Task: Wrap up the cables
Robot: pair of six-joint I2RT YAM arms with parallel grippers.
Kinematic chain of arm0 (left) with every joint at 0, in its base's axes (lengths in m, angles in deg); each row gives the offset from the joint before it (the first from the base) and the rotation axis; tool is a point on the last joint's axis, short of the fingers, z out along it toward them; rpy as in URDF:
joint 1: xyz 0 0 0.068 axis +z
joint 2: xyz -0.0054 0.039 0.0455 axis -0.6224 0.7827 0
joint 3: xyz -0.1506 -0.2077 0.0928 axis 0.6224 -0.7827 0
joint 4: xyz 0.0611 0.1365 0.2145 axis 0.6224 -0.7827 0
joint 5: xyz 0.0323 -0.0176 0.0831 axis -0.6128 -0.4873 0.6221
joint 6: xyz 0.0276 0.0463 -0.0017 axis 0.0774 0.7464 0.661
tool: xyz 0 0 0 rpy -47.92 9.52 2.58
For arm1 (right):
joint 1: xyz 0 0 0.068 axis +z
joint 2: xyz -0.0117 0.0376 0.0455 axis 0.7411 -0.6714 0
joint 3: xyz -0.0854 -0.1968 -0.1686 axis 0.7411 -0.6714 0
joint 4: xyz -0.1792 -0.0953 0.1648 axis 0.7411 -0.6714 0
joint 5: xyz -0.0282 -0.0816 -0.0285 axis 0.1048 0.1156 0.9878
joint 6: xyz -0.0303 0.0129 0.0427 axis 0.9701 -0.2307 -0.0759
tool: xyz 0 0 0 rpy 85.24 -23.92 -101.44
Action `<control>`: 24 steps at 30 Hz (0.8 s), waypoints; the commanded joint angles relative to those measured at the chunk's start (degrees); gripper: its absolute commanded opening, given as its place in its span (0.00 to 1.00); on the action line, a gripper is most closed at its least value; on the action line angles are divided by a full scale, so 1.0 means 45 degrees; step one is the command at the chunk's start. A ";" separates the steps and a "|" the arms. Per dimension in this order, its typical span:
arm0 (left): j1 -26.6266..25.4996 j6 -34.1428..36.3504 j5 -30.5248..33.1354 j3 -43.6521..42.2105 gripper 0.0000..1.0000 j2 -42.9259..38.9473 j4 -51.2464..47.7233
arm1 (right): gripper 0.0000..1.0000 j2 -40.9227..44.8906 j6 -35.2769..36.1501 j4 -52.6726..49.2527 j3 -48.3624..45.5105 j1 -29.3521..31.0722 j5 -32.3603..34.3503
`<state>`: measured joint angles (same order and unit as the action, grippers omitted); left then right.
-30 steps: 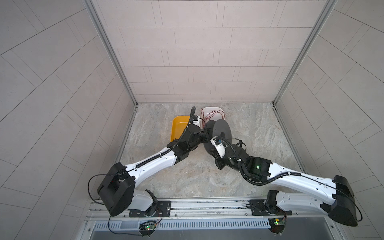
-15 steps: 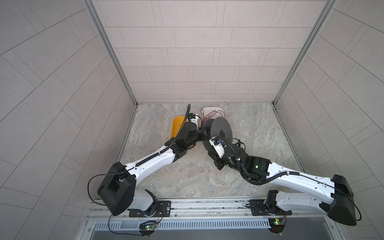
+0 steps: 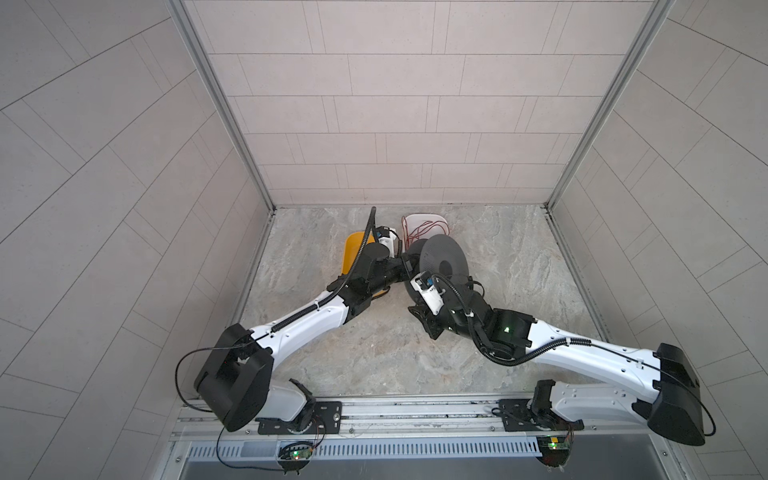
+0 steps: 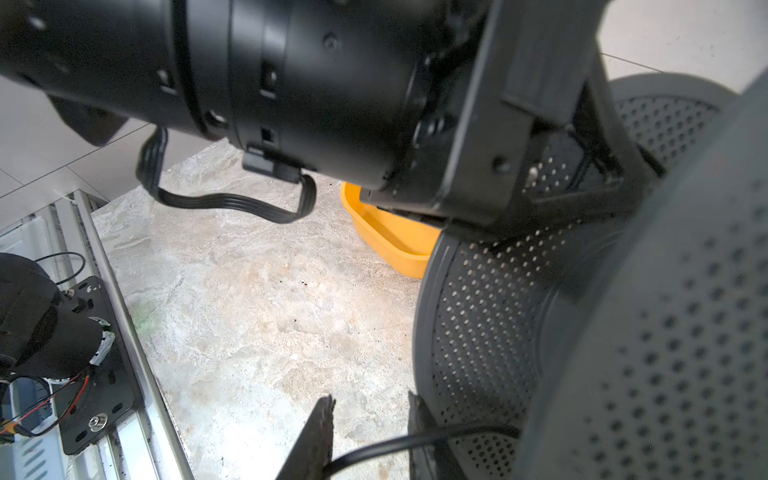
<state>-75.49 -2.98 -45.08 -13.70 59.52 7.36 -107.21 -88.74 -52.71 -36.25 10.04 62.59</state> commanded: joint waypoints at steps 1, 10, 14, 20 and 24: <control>0.0282 -0.0587 -0.0770 -0.0042 0.00 -0.0133 0.1588 | 0.32 -0.0023 0.0275 -0.0061 0.0423 0.0051 -0.0358; 0.0604 -0.1053 -0.1334 -0.0118 0.00 -0.0123 0.1980 | 0.41 -0.0178 0.0619 -0.0113 0.0605 0.0051 -0.1075; 0.0630 -0.1064 -0.1405 -0.0113 0.00 -0.0130 0.1981 | 0.42 -0.0411 0.0751 -0.0017 0.0694 0.0051 -0.1539; 0.0705 -0.1160 -0.1748 -0.0084 0.00 -0.0047 0.2002 | 0.43 -0.0599 0.0910 -0.0065 0.0903 0.0051 -0.2171; 0.0853 -0.1527 -0.2126 -0.0161 0.00 0.0042 0.2406 | 0.43 -0.0575 0.1030 -0.0298 0.1075 0.0051 -0.2627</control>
<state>-72.25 -7.59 -51.98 -14.84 59.59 10.62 -110.09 -85.44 -53.10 -33.10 10.04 53.17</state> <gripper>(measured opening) 0.074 0.430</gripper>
